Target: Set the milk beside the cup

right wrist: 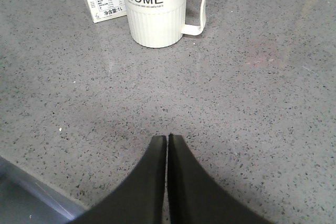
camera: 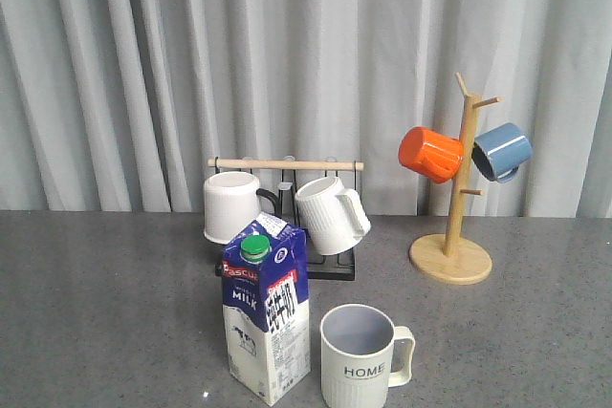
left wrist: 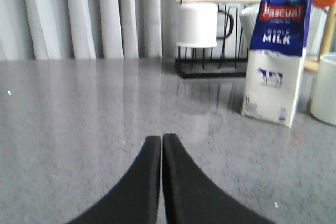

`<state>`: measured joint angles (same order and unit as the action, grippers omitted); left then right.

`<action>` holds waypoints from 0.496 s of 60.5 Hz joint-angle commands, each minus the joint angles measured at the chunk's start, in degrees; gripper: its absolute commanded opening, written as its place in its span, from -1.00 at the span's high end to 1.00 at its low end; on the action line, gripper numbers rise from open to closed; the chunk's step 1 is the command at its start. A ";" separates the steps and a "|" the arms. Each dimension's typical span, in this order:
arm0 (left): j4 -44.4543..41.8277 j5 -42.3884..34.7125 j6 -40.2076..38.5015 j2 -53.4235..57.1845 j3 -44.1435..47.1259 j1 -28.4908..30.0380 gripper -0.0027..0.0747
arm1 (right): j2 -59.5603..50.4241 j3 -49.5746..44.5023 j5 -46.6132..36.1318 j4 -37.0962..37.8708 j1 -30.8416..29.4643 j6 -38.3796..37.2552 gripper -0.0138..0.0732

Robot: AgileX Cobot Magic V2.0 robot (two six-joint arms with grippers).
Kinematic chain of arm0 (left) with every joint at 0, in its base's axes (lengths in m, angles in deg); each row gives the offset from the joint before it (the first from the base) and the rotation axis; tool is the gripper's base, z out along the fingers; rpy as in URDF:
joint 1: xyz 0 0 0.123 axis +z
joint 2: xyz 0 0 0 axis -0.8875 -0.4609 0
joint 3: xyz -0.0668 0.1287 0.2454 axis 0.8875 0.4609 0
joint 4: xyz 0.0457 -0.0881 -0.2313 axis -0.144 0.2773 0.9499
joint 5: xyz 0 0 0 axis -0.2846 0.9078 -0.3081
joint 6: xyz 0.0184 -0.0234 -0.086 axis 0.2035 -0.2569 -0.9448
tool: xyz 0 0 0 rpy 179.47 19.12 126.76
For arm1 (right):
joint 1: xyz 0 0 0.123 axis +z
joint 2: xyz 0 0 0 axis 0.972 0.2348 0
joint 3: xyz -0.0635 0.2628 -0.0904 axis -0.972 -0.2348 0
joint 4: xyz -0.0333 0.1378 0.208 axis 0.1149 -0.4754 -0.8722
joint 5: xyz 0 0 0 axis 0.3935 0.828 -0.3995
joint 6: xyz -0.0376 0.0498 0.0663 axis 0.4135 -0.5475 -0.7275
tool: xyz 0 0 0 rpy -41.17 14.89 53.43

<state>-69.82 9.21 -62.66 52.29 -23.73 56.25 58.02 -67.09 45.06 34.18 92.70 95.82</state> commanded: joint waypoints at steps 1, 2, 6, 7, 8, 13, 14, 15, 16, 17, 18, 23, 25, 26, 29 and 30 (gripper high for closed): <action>0.82 -6.22 0.55 0.73 1.36 0.54 0.95 | 0.31 1.63 -3.36 -0.45 -0.22 0.15 0.69; 0.71 -6.35 0.59 0.73 1.36 0.68 0.95 | 0.31 1.63 -3.36 -0.45 -0.22 0.15 0.69; 0.01 -6.88 0.66 0.73 1.36 1.78 0.95 | 0.31 1.63 -3.36 -0.45 -0.22 0.15 0.69; -0.17 -7.06 0.66 0.73 1.36 1.97 0.95 | 0.31 1.63 -3.36 -0.45 -0.22 0.15 0.69; -0.28 -7.35 0.66 0.73 1.36 2.34 0.95 | 0.31 1.63 -3.36 -0.45 -0.22 0.15 0.69; -0.28 -8.08 0.66 0.73 1.36 3.65 0.95 | 0.31 1.63 -3.36 -0.45 -0.22 0.15 0.69; -0.22 -8.08 0.66 0.73 1.36 3.84 0.95 | 0.31 1.63 -3.36 -0.45 -0.22 0.15 0.69; -0.21 -8.08 0.66 0.73 1.36 4.03 0.95 | 0.31 1.63 -3.36 -0.45 -0.22 0.15 0.69; -0.21 -8.13 0.66 0.73 1.36 4.27 0.95 | 0.31 1.63 -3.36 -0.45 -0.22 0.15 0.69; -0.21 -8.21 0.66 0.73 1.36 4.43 0.95 | 0.31 1.63 -3.36 -0.45 -0.22 0.15 0.69; -0.21 -8.21 0.66 0.73 1.36 4.58 0.95 | 0.31 1.63 -3.36 -0.45 -0.22 0.15 0.69; -0.26 -8.41 0.66 0.73 1.36 5.02 0.95 | 0.31 1.63 -3.36 -0.45 -0.22 0.15 0.69; -0.26 -8.54 0.66 0.73 1.36 5.17 0.95 | 0.31 1.63 -3.36 -0.45 -0.22 0.15 0.69; -0.26 -8.54 0.66 0.73 1.36 5.17 0.95 | 0.31 1.63 -3.36 -0.45 -0.22 0.15 0.69; -0.21 -8.53 0.66 0.73 1.36 5.16 0.95 | 0.31 1.63 -3.36 -0.45 -0.22 0.15 0.69; -0.21 -8.53 0.66 0.73 1.36 5.16 0.95 | 0.31 1.63 -3.36 -0.45 -0.22 0.15 0.69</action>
<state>-70.09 5.49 -61.97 52.29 -23.73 61.37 58.02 -67.09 45.06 34.18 92.70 95.82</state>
